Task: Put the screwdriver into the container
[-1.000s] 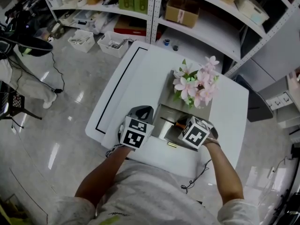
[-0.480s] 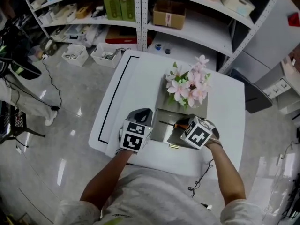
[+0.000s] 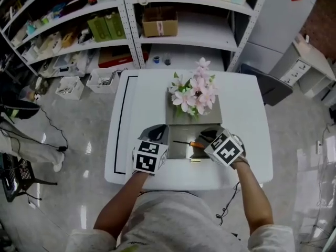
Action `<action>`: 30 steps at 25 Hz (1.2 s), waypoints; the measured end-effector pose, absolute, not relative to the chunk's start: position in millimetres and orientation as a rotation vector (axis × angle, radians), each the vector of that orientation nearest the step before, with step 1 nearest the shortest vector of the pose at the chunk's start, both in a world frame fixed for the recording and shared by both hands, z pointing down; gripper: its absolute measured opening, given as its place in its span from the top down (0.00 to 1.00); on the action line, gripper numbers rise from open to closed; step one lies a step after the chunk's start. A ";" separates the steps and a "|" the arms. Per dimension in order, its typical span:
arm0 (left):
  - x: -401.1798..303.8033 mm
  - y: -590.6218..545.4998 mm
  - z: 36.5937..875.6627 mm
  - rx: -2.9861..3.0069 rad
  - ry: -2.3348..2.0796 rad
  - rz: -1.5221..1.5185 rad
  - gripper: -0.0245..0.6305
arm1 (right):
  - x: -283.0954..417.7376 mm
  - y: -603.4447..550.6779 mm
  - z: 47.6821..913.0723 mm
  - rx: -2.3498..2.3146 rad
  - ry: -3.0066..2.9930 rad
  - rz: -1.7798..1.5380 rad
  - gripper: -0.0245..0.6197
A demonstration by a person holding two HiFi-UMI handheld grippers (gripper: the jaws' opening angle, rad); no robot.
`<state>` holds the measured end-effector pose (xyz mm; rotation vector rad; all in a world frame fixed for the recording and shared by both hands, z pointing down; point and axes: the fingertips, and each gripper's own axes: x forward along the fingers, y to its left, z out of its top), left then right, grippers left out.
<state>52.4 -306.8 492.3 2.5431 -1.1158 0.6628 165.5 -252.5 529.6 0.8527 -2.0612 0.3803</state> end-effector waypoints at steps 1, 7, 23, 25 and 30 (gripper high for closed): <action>54.3 -305.4 490.4 2.555 -1.097 0.663 0.96 | 168.1 -251.6 524.5 0.899 -2.068 0.389 0.89; 67.8 -296.8 473.5 2.642 -0.992 0.655 0.96 | 181.1 -240.6 483.3 1.188 -2.105 0.417 0.92; 58.5 -262.4 438.0 2.766 -0.877 0.581 0.96 | 198.4 -181.6 409.8 1.909 -2.151 0.501 0.95; 54.5 -260.2 438.4 2.763 -0.874 0.581 0.96 | 196.4 -176.2 408.9 1.932 -2.156 0.518 0.95; 49.8 -253.0 443.1 2.755 -0.858 0.581 0.96 | 190.1 -167.0 409.6 1.939 -2.151 0.523 0.95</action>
